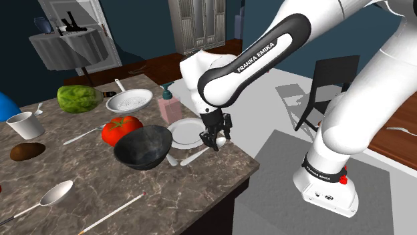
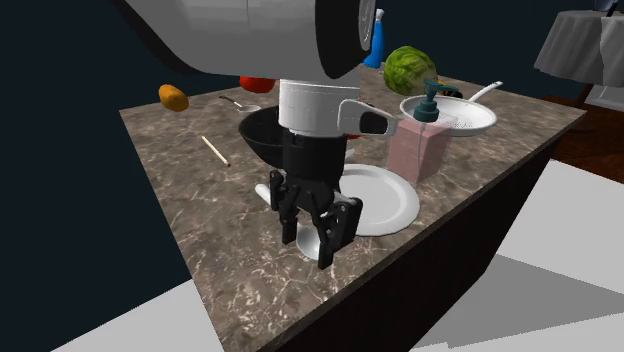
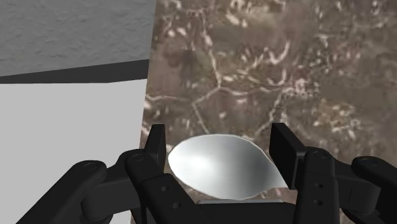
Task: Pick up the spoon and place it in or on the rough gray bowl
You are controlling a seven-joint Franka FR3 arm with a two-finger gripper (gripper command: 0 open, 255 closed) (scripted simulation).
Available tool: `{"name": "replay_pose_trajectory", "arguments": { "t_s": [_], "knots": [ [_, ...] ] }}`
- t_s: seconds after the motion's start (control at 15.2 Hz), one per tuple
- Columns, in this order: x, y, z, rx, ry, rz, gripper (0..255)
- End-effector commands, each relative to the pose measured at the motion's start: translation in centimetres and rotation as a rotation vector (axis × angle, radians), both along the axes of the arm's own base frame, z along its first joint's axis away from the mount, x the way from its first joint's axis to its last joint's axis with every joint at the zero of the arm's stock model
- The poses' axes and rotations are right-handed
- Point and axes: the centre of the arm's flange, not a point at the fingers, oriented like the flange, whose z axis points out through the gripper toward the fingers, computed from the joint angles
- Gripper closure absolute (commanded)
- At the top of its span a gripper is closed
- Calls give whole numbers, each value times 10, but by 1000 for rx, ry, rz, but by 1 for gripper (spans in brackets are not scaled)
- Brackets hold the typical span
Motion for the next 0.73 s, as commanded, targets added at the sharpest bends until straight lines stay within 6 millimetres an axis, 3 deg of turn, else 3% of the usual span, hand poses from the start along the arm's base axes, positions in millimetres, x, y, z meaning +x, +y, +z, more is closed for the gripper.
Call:
{"name": "replay_pose_trajectory", "arguments": {
  "t_s": [0.0,0.66],
  "knots": [
    [0,-1,10,0,1,0,255],
    [0,-1,63,0,1,0,255]
  ]
}}
